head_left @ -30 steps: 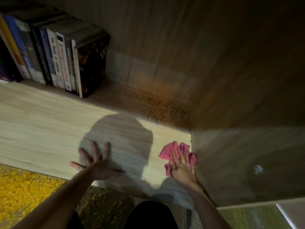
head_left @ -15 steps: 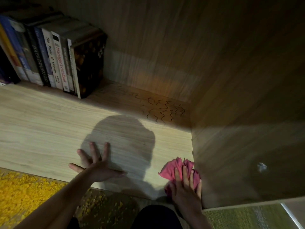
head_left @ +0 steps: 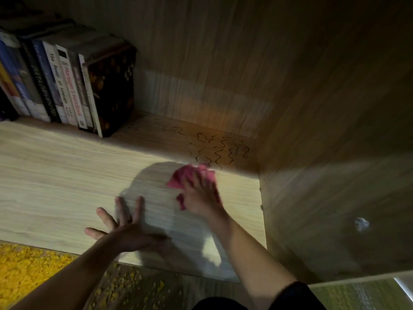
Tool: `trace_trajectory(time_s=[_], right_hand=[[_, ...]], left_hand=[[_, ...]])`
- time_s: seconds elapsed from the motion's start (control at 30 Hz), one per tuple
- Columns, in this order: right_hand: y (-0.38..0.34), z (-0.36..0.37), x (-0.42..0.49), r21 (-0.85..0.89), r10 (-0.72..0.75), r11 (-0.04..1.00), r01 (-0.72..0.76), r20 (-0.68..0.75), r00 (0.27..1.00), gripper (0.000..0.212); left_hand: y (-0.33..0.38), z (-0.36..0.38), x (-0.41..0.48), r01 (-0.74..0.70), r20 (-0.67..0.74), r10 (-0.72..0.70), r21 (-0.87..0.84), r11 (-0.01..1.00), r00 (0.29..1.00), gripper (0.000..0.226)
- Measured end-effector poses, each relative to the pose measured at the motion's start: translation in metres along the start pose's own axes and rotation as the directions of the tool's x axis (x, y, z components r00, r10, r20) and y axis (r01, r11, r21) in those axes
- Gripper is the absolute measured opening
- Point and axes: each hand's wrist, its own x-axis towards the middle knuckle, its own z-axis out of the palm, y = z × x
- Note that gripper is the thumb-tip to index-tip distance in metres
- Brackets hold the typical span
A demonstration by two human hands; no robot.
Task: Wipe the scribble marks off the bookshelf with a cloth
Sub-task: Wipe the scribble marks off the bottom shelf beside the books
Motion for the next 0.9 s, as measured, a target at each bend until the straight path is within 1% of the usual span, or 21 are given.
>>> trace_trajectory(time_s=[0.07,0.13,0.17,0.23,0.3,0.37,0.4,0.43,0.47,0.5,0.53,0.6,0.63,0.67,0.7,0.73,0.77,0.8,0.83,0.87,0.9], right_hand=[[0.002,0.014,-0.003,-0.092,-0.164,0.982,0.165,0.027,0.986,0.056],[0.035,0.017,-0.001,-0.130,-0.171,0.976,0.175,0.039,0.984,0.053],[0.054,0.013,0.000,-0.155,-0.098,0.983,0.101,0.024,0.995,0.055],[0.090,0.002,0.011,-0.121,0.187,0.974,-0.192,-0.050,0.981,0.059],[0.101,-0.018,0.027,-0.075,0.491,0.866,-0.494,-0.049,0.870,0.056],[0.091,-0.035,0.039,-0.022,0.633,0.773,-0.634,-0.044,0.773,0.055],[0.080,-0.036,0.043,-0.006,0.639,0.769,-0.639,-0.028,0.769,0.053],[0.068,-0.035,0.046,0.028,0.598,0.801,-0.597,-0.003,0.802,0.047],[0.052,-0.030,0.048,0.047,0.461,0.886,-0.462,0.033,0.887,0.042],[0.031,-0.022,0.043,0.045,0.289,0.956,-0.289,0.006,0.957,0.045],[0.015,-0.008,0.040,0.001,0.135,0.991,-0.135,-0.016,0.991,0.052],[0.005,0.006,0.039,-0.010,-0.038,0.999,0.038,-0.045,0.998,0.054],[0.016,0.009,0.046,-0.046,-0.113,0.993,0.113,0.001,0.994,0.051],[0.033,0.008,0.050,-0.068,-0.123,0.990,0.126,0.044,0.991,0.050],[0.048,0.000,0.048,-0.084,-0.093,0.992,0.097,0.056,0.994,0.050],[0.069,-0.006,0.048,-0.089,-0.038,0.995,0.038,0.006,0.999,0.049],[0.087,-0.017,0.047,-0.026,0.029,0.999,-0.031,-0.067,0.997,0.047],[0.117,-0.018,0.060,-0.034,0.157,0.986,-0.163,-0.140,0.978,0.047],[0.139,-0.020,0.069,-0.032,0.274,0.959,-0.282,-0.160,0.948,0.054],[0.155,-0.021,0.081,0.087,0.446,0.895,-0.438,-0.138,0.884,0.069],[0.158,-0.020,0.090,0.056,0.503,0.864,-0.500,-0.136,0.854,0.083]], left_hand=[[-0.001,0.000,0.000,-0.014,0.002,0.014,0.004,1.000,1.000,0.128],[-0.003,0.002,0.000,-0.022,-0.011,0.022,0.001,1.000,1.000,0.129],[-0.003,0.004,-0.001,-0.020,-0.017,0.020,-0.003,1.000,1.000,0.130],[-0.001,0.007,-0.002,-0.010,-0.030,0.010,-0.004,1.000,1.000,0.128],[0.002,0.007,-0.003,-0.003,-0.039,0.003,-0.001,1.000,0.999,0.124],[0.004,0.004,-0.004,0.000,-0.023,0.000,-0.005,1.000,1.000,0.123],[0.004,0.002,-0.004,0.000,-0.006,0.000,-0.008,1.000,1.000,0.123],[0.004,0.001,-0.004,-0.002,0.008,0.002,-0.011,1.000,1.000,0.124],[0.004,0.001,-0.003,-0.003,0.017,0.003,-0.014,1.000,1.000,0.124],[0.003,0.001,-0.002,0.000,0.020,0.000,-0.017,1.000,1.000,0.125],[0.003,0.001,-0.001,0.007,0.019,-0.007,-0.015,1.000,1.000,0.125],[0.004,0.002,-0.001,0.016,0.018,-0.016,-0.001,1.000,1.000,0.124],[0.004,0.002,-0.002,0.016,0.020,-0.016,-0.002,1.000,1.000,0.123],[0.005,0.002,-0.003,0.015,0.020,-0.014,-0.009,1.000,1.000,0.123],[0.005,0.002,-0.003,0.015,0.018,-0.015,-0.015,1.000,1.000,0.123],[0.005,0.002,-0.003,0.017,0.016,-0.016,-0.018,1.000,1.000,0.124],[0.005,0.003,-0.003,0.016,0.012,-0.016,-0.018,1.000,1.000,0.125],[0.005,0.003,-0.002,0.015,0.005,-0.015,-0.018,1.000,1.000,0.126],[0.004,0.004,-0.001,0.014,-0.003,-0.014,-0.020,1.000,1.000,0.127],[0.003,0.005,0.001,0.012,-0.010,-0.013,-0.021,1.000,1.000,0.128],[0.003,0.005,0.003,0.010,-0.013,-0.011,-0.023,1.000,1.000,0.130]])
